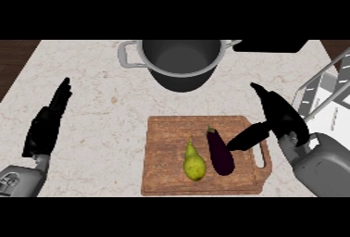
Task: Pick the eggplant from the cutting board and place it in the tiered basket
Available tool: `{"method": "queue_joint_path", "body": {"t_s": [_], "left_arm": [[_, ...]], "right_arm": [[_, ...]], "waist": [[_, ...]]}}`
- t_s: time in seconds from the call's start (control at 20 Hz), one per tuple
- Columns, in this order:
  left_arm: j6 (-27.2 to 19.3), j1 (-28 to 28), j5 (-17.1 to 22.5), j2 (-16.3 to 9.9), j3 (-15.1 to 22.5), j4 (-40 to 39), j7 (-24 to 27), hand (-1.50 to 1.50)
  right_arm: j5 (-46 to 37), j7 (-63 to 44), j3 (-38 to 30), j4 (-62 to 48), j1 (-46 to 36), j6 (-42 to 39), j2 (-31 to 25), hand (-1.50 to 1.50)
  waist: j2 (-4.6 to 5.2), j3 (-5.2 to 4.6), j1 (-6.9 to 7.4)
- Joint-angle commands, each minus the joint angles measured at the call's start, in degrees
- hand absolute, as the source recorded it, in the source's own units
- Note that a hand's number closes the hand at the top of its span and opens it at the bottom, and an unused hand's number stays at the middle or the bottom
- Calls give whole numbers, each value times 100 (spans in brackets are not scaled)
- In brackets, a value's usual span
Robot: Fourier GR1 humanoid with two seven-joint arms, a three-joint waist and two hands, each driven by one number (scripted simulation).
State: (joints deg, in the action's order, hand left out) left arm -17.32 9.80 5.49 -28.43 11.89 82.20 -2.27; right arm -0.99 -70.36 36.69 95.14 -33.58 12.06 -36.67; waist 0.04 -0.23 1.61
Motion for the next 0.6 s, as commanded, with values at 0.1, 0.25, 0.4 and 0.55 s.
{"method": "queue_joint_path", "body": {"t_s": [0.1, 0.25, 0.4, 0.55], "left_arm": [[-92, -39, -107, 111, 3, -18, -40, 0], [-186, 18, -175, 216, 2, -46, -127, 0], [91, 238, -38, -12, -195, 4, -250, 0], [-122, 114, -210, 209, -78, -56, -170, 0]], "right_arm": [[129, -1402, 261, -684, -286, -367, 472, -150], [113, -1484, 392, -896, -521, -416, 686, -150], [41, -1434, 484, -1146, -447, -279, 941, -150], [41, -1485, 709, -1153, -383, -416, 983, -150]], "waist": [[-3, 10, -59], [-17, 9, -93], [-15, 16, -125], [-28, 13, -176]]}}
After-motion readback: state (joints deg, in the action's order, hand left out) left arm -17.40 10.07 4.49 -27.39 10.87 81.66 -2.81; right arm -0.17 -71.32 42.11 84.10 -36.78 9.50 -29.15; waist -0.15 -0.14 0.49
